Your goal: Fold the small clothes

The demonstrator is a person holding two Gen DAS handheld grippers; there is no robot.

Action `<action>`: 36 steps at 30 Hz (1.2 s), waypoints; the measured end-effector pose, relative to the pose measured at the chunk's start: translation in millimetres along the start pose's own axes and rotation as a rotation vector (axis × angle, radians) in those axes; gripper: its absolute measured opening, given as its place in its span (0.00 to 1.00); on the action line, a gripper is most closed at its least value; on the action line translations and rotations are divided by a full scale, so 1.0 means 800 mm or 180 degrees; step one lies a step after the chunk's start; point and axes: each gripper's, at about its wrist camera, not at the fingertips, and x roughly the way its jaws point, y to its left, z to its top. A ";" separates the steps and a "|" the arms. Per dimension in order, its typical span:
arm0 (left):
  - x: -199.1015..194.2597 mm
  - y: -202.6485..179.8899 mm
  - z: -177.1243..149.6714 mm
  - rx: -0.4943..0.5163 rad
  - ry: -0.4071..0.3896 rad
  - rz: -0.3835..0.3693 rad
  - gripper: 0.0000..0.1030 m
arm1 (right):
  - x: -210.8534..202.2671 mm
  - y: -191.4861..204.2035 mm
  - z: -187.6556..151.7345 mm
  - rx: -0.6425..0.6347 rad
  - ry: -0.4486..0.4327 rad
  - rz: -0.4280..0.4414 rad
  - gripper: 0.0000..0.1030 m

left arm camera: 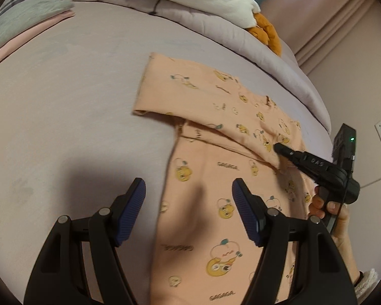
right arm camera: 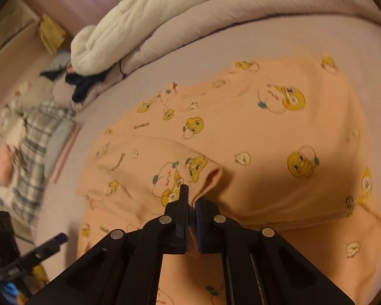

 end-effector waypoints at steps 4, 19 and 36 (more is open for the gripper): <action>-0.009 0.010 -0.002 -0.0034 -0.0032 0.0028 0.69 | -0.034 0.012 0.021 -0.0172 -0.0186 0.0005 0.06; 0.003 0.012 -0.002 -0.0037 0.0054 0.0029 0.69 | -0.109 -0.086 0.065 0.0265 -0.0485 -0.0261 0.06; 0.063 -0.069 0.081 0.0423 0.0006 -0.0180 0.68 | -0.091 -0.075 0.041 -0.0351 -0.0392 -0.0651 0.07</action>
